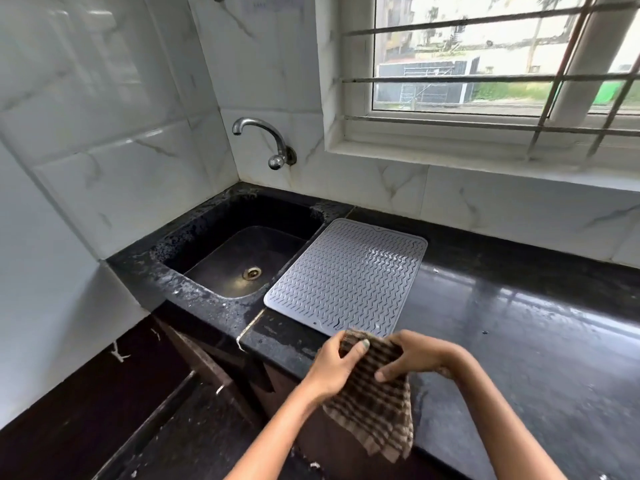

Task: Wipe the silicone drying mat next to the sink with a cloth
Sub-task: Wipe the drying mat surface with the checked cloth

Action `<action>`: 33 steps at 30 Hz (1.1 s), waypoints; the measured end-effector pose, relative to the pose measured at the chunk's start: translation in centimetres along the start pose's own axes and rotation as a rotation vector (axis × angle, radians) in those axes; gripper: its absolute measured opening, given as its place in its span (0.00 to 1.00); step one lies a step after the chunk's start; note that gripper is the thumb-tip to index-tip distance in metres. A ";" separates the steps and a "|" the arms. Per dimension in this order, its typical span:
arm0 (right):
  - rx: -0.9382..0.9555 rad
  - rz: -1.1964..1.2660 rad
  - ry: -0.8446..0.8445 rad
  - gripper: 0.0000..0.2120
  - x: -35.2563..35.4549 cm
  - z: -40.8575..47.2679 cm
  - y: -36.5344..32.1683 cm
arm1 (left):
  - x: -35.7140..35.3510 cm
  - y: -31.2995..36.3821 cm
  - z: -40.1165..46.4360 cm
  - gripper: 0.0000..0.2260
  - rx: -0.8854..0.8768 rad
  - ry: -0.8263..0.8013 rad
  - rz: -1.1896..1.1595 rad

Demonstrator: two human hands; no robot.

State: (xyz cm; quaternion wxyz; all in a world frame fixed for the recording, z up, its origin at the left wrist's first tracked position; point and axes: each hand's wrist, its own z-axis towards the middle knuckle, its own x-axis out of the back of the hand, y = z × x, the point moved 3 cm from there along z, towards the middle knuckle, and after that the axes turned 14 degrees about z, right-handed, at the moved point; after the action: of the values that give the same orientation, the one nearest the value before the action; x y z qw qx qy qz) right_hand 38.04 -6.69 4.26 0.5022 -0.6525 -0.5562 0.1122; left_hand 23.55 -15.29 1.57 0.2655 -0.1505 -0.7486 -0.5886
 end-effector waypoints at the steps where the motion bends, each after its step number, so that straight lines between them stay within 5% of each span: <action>1: 0.080 0.090 -0.021 0.07 0.3 -0.5 -1.1 | 1.0 0.5 0.0 0.12 -0.014 0.028 -0.059; 6: 0.296 0.477 0.034 0.14 2.2 -2.5 -5.0 | 6.1 3.0 0.3 0.16 -0.057 0.093 -0.324; 12: 0.575 0.834 0.144 0.09 3.7 -4.1 -9.0 | 11.4 5.7 -0.9 0.26 -0.180 0.027 -0.643; 15: 0.651 1.056 0.132 0.14 4.0 -3.9 -10.3 | 11.0 6.1 -2.1 0.28 -0.196 -0.150 -0.463; 19: 0.625 1.250 0.122 0.16 4.1 -3.4 -10.0 | 10.9 6.1 -2.3 0.38 -0.172 -0.021 -0.432; 22: 0.544 1.332 0.096 0.16 4.0 -2.9 -8.8 | 11.8 7.2 -2.6 0.28 -0.257 -0.015 -0.361; 25: 0.460 1.349 0.093 0.17 3.7 -2.6 -7.9 | 12.1 8.7 -3.2 0.20 -0.354 0.001 -0.216; 29: 0.345 1.291 0.142 0.15 3.8 -2.4 -7.3 | 11.1 9.8 -3.7 0.19 -0.365 0.077 -0.311; 33: 0.150 0.699 0.386 0.15 3.6 -2.6 -6.6 | 10.8 10.6 -3.4 0.21 -0.368 0.156 -0.117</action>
State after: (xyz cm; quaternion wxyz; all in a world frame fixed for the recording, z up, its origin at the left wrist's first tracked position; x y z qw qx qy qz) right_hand 37.15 -5.84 12.11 0.5754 -0.7729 -0.1865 0.1919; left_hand 21.19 -16.75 16.85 0.2559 -0.1068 -0.6129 -0.7399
